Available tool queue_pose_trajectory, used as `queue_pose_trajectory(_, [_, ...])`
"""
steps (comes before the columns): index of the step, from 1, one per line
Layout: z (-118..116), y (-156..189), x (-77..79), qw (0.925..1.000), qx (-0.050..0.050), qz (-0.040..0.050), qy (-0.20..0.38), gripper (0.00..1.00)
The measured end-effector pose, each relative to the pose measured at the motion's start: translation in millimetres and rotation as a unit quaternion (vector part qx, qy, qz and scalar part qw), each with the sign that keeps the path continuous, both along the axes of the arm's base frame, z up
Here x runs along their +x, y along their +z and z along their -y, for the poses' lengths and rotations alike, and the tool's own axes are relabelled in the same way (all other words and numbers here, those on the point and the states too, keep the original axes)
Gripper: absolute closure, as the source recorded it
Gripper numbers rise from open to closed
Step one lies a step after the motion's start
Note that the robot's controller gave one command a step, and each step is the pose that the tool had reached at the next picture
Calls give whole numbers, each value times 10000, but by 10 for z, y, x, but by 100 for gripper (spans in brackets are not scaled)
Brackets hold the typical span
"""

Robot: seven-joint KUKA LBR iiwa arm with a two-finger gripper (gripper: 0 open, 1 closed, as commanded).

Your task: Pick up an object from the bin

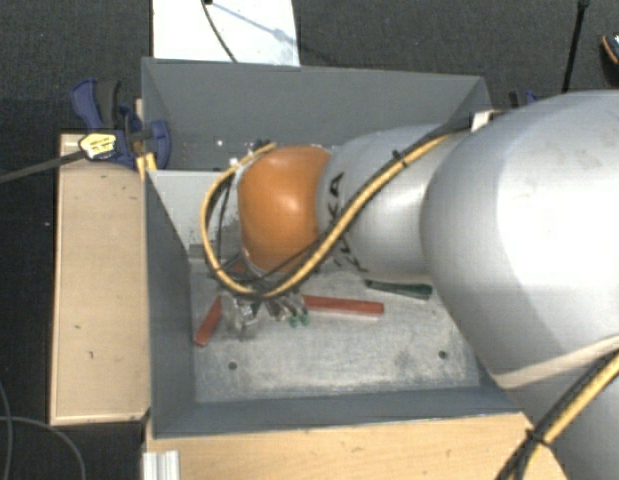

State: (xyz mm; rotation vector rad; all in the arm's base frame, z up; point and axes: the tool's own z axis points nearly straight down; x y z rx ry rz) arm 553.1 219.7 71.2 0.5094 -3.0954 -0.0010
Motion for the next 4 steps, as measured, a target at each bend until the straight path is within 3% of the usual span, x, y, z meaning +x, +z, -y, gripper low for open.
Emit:
queue_pose_trajectory(1, [7,-4,0,10000,-6,-2,-10,0])
queue_pose_trajectory(2, [8,3,7,10000,-1,5,-25,100])
queue_pose_trajectory(3, [10,-4,1,10000,-4,-4,-33,0])
queue_pose_trajectory(4, [-287,-2,134,9833,19,54,1816,0])
